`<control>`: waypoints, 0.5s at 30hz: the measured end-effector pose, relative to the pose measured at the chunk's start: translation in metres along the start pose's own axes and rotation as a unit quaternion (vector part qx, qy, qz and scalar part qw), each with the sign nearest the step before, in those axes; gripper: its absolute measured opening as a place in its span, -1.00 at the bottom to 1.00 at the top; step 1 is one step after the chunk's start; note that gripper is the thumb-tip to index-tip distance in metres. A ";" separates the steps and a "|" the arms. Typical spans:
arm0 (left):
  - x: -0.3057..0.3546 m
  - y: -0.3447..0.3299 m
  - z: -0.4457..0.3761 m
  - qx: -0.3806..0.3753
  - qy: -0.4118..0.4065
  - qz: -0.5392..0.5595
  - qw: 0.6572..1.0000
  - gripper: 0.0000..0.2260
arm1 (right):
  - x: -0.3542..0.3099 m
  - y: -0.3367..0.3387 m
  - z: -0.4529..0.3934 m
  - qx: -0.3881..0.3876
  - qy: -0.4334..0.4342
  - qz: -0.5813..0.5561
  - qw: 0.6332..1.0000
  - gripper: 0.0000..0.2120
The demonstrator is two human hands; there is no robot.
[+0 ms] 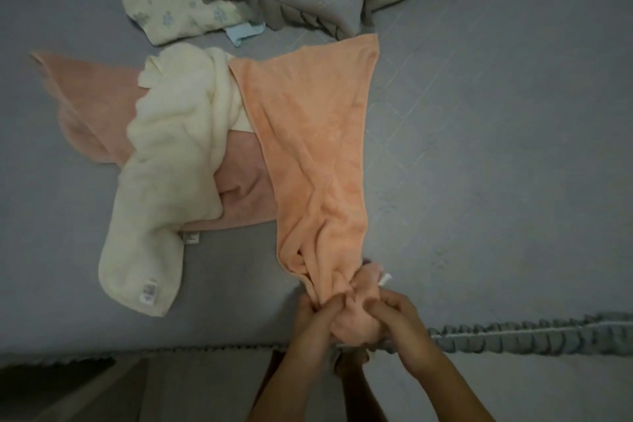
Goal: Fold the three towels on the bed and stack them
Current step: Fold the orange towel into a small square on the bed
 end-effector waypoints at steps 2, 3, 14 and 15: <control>-0.005 -0.010 0.002 0.002 -0.016 0.041 0.999 -0.62 | -0.020 0.035 0.010 0.047 0.059 0.016 0.997 -0.78; -0.010 -0.010 0.003 0.017 -0.020 0.049 0.998 -0.63 | -0.027 0.052 0.014 0.071 0.085 0.030 0.993 -0.74; -0.075 0.086 0.023 0.242 0.017 -0.108 0.964 -0.71 | 0.070 0.163 -0.011 0.189 -0.099 0.252 0.944 -0.85; -0.069 0.087 0.020 0.248 0.009 -0.134 0.959 -0.71 | 0.075 0.158 -0.014 0.169 -0.114 0.310 0.929 -0.83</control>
Point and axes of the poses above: each hand's wrist, its own z-axis away from the middle knuckle, its own y-axis out of the back of the hand, x = y × z, the point moved 10 cm from there along -z, towards the middle knuckle, and after that the axes turned 4 degrees about -y, right-handed, at the moved point
